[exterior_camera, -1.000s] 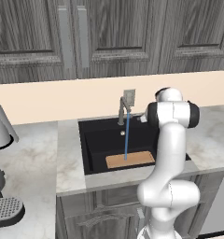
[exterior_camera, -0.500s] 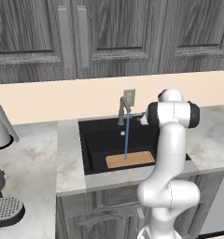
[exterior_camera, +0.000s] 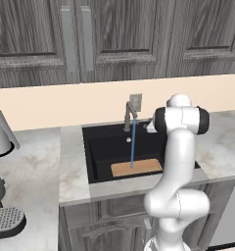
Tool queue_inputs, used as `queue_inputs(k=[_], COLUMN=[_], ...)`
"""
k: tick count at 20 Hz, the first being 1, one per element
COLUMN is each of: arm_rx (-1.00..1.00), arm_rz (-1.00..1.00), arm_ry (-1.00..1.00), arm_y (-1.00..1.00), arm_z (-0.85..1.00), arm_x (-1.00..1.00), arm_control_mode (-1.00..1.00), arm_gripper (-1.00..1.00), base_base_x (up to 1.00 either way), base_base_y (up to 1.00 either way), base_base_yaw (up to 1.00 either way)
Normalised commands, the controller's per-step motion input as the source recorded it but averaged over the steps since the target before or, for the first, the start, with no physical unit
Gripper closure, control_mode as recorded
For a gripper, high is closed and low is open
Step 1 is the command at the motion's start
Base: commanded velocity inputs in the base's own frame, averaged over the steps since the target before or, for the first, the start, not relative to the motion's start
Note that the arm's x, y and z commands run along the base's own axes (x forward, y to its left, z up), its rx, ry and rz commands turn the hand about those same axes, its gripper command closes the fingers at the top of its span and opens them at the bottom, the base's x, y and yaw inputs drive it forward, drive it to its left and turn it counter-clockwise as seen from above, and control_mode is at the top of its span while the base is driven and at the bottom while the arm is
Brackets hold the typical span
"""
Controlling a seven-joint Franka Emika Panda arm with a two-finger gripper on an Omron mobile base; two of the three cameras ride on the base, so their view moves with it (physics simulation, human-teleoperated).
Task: Turn on the sink faucet with hot water and rinse the cutting board for ten seconds, then turn off the faucet. Push the cutting board to reach the water if necessary.
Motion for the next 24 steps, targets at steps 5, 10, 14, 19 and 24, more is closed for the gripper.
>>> queue_inputs(k=[5, 10, 14, 19, 24], arm_rx=[0.0, 0.0, 0.0, 0.0, 0.0], arm_rz=[0.0, 0.0, 0.0, 0.0, 0.0], arm_ry=[0.0, 0.0, 0.0, 0.0, 0.0], arm_y=[0.0, 0.0, 0.0, 0.03, 0.09], arm_z=[0.0, 0.0, 0.0, 0.0, 0.0], arm_x=[0.1, 0.1, 0.01, 0.0, 0.0], arm_control_mode=[-1.0, -1.0, -1.0, -1.0, -1.0], arm_gripper=[-1.0, -1.0, -1.0, -1.0, -1.0], base_base_x=[0.0, 0.0, 0.0, 0.0, 0.0], base_base_y=[0.0, 0.0, 0.0, 0.0, 0.0], base_base_yaw=[0.0, 0.0, 0.0, 0.0, 0.0])
